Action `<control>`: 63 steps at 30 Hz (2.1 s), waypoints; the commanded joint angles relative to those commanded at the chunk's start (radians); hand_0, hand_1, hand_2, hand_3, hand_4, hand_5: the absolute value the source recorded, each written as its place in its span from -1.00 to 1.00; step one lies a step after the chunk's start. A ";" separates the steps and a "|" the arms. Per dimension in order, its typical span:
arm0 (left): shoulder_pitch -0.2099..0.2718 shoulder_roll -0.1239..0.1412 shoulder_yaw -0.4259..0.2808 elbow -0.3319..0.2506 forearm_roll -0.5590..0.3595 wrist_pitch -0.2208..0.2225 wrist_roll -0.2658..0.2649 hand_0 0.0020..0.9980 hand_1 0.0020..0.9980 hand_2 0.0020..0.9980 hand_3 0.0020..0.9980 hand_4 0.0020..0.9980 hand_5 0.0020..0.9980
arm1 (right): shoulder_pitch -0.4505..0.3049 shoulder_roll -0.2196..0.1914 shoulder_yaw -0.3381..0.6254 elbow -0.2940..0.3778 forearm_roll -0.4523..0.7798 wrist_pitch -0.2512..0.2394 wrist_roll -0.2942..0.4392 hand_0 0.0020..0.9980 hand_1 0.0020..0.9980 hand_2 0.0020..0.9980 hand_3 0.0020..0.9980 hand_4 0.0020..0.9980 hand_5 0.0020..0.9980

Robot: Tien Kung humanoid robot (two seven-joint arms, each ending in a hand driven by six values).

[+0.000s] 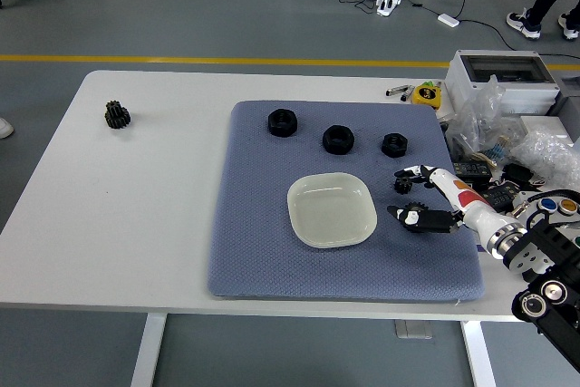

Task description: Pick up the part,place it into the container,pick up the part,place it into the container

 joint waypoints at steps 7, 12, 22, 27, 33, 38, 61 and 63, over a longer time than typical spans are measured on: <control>0.000 -0.001 0.000 -0.001 0.001 -0.002 0.000 0.34 0.27 0.28 0.18 0.29 0.18 | 0.032 -0.015 -0.032 -0.015 -0.234 0.017 0.002 0.69 0.60 0.63 0.55 0.86 -0.47; -0.001 -0.001 0.000 -0.001 0.001 -0.002 -0.002 0.34 0.27 0.28 0.18 0.29 0.18 | 0.053 -0.033 -0.065 -0.018 -0.432 0.056 0.002 0.60 0.51 0.55 0.49 0.88 -0.47; -0.003 -0.001 0.005 -0.001 -0.004 0.000 -0.004 0.34 0.27 0.28 0.18 0.29 0.18 | 0.079 -0.044 -0.116 -0.037 -0.427 0.060 0.012 0.55 0.47 0.53 0.52 0.91 -0.47; -0.002 -0.002 0.005 -0.001 -0.007 0.001 -0.004 0.34 0.27 0.28 0.18 0.29 0.18 | 0.087 -0.041 -0.131 -0.051 -0.410 0.062 0.017 0.47 0.44 0.49 0.49 0.89 -0.46; -0.001 -0.002 0.003 0.000 -0.005 0.002 -0.003 0.34 0.27 0.28 0.19 0.29 0.18 | 0.102 -0.041 -0.154 -0.079 -0.383 0.060 0.023 0.36 0.36 0.42 0.41 0.86 -0.46; -0.003 -0.002 0.005 -0.001 -0.007 0.001 -0.003 0.34 0.27 0.28 0.18 0.29 0.18 | 0.122 -0.043 -0.191 -0.110 -0.355 0.047 0.034 0.31 0.33 0.39 0.33 0.81 -0.46; -0.005 -0.001 0.004 -0.001 -0.006 0.001 -0.003 0.34 0.27 0.27 0.18 0.29 0.18 | 0.213 -0.025 -0.249 -0.260 -0.243 0.042 0.051 0.13 0.24 0.31 0.27 0.75 -0.42; -0.005 -0.002 0.007 -0.002 -0.009 0.000 -0.004 0.34 0.27 0.27 0.18 0.29 0.18 | 0.210 -0.027 -0.244 -0.261 -0.242 0.048 0.050 0.13 0.24 0.31 0.27 0.75 -0.42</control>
